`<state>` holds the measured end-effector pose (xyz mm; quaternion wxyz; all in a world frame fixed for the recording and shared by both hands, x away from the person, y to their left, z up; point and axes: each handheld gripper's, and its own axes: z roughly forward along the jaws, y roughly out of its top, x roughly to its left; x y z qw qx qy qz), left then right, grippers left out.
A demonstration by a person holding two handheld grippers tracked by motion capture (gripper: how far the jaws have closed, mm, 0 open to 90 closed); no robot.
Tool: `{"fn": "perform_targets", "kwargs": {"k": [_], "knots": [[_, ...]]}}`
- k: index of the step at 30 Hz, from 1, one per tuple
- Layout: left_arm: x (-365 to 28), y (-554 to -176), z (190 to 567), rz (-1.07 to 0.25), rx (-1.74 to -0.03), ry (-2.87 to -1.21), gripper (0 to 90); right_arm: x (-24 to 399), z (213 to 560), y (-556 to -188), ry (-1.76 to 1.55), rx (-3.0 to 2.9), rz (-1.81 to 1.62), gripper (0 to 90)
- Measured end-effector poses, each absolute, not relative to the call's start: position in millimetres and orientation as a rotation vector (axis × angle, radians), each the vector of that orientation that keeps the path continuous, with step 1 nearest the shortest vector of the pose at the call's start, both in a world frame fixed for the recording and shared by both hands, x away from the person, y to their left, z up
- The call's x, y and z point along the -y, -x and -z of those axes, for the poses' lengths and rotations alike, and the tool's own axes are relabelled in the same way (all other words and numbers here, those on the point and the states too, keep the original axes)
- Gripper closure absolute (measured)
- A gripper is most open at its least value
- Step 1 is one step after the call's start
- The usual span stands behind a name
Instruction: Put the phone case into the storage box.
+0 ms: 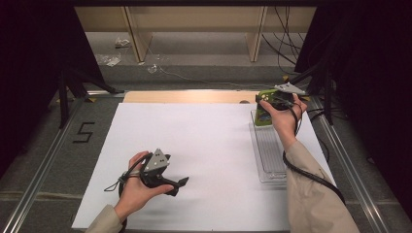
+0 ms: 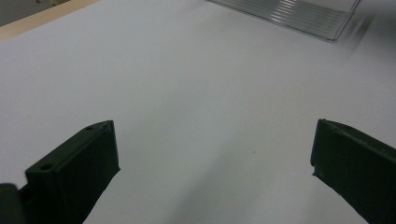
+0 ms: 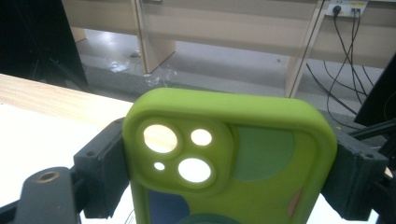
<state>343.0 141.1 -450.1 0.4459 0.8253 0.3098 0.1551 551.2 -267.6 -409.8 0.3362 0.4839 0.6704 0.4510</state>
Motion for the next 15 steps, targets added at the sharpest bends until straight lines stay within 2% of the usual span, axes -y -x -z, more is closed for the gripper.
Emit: {"fn": "perform_targets", "kwargs": {"k": [15], "knots": [[-141.2,-343.0,450.0,-0.384,-0.767,-2.044,0.4,264.8,415.5,-555.7,-1.294,-1.733,-1.151,16.5]]}}
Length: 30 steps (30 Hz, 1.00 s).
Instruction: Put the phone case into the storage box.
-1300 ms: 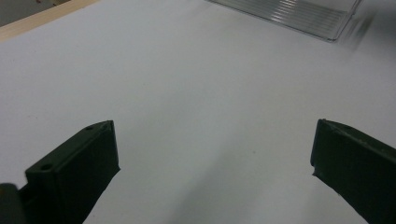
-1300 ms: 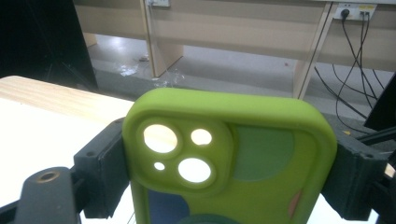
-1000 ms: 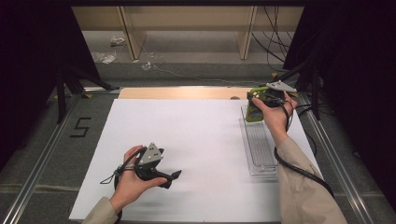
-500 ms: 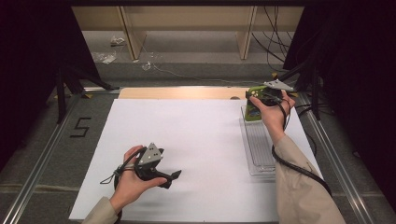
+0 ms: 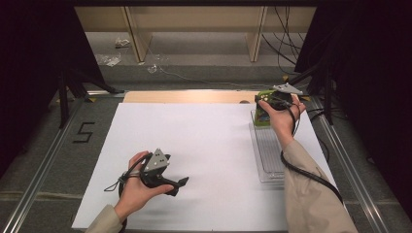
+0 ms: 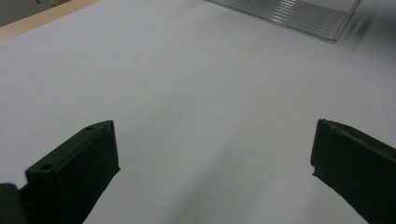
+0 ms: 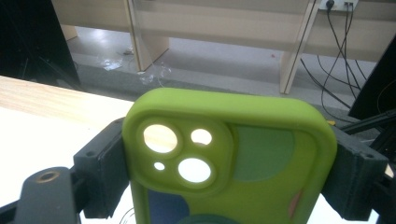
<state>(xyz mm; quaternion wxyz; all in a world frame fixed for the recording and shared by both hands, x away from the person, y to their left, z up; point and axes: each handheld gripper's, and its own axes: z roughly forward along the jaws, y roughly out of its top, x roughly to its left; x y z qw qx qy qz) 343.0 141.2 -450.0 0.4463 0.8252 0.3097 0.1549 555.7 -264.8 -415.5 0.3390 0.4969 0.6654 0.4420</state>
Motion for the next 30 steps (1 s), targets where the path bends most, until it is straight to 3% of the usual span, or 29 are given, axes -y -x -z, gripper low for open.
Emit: {"fn": "perform_targets", "kwargs": {"k": [30], "knots": [[-140.7,-342.9,450.3,-0.385,-0.767,-2.044,0.4,258.9,423.4,-560.1,-1.318,-1.716,-1.123,16.2]]}}
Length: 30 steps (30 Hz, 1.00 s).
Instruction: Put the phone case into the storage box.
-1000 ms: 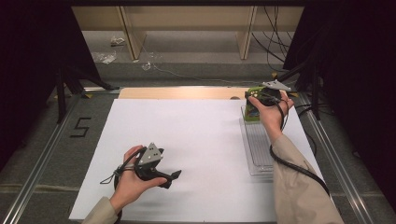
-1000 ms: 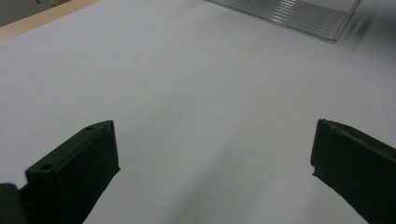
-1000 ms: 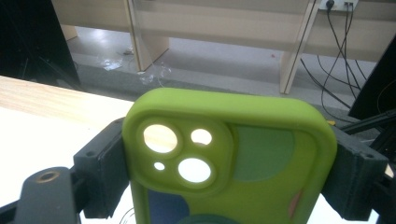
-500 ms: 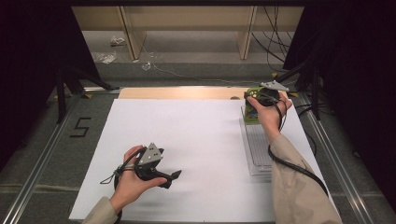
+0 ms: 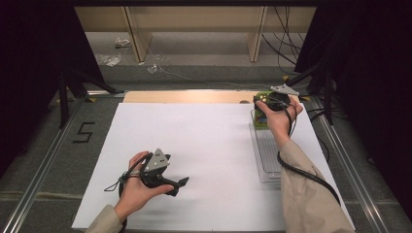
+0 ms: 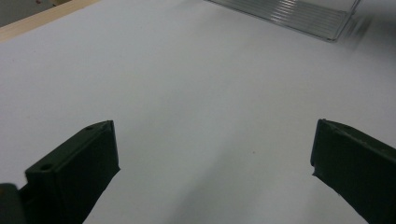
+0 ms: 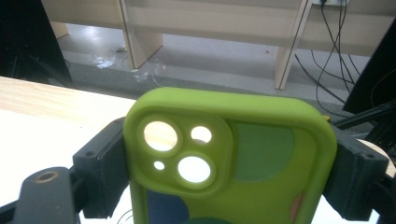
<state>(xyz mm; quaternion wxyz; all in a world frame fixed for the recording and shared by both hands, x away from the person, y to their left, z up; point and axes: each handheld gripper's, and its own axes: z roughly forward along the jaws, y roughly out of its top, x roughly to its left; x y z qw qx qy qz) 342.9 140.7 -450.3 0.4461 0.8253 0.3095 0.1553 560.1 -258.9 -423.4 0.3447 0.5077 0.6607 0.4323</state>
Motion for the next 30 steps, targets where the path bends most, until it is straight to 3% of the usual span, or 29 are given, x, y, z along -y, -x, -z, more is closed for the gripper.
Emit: {"fn": "perform_targets", "kwargs": {"k": [7,14,30], "knots": [[-140.7,-343.0,450.5,-0.384,-0.767,-2.045,0.4,258.2,424.6,-560.5,-1.321,-1.699,-1.113,15.1],[-140.5,-343.0,451.0,-0.382,-0.765,-2.048,0.4,258.9,425.2,-562.5,-1.340,-1.715,-1.101,3.7],[-140.2,-342.7,450.7,-0.383,-0.766,-2.047,0.3,259.6,420.6,-553.7,-1.338,-1.762,-1.104,2.1]]}}
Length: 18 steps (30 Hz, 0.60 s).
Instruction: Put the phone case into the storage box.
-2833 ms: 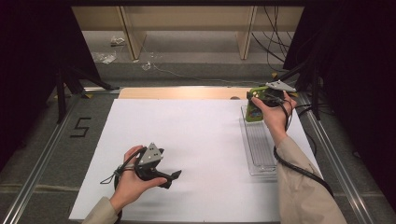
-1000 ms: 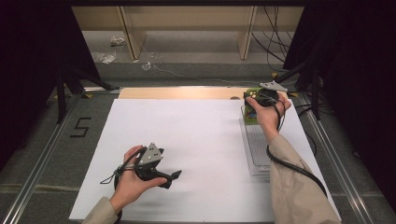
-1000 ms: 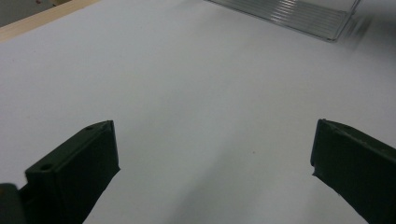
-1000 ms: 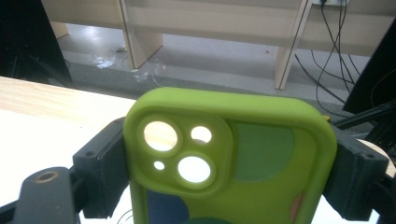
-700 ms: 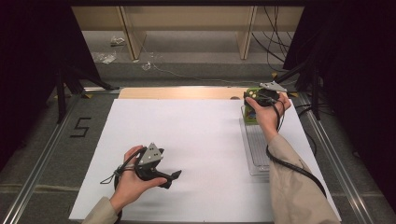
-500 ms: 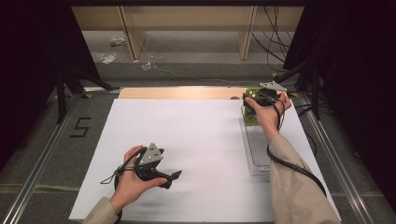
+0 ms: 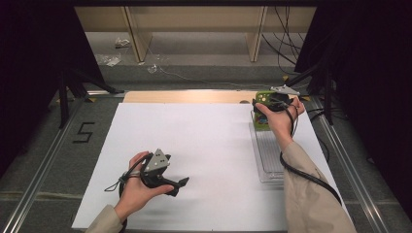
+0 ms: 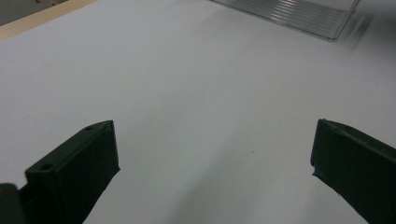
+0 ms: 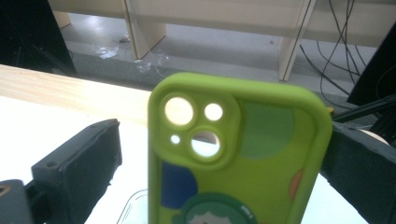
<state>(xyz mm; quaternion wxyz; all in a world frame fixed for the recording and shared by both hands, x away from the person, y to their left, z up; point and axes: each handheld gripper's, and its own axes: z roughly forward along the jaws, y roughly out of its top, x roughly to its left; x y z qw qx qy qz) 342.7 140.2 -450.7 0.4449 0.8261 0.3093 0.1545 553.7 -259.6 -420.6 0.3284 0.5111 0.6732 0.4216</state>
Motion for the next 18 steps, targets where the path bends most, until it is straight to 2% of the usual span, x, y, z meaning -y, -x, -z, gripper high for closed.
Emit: {"fn": "perform_targets", "kwargs": {"k": [18], "knots": [[-140,-343,450,-0.385,-0.769,-2.047,0.3,267,413,-535,-1.309,-1.765,-1.106,3.7]]}}
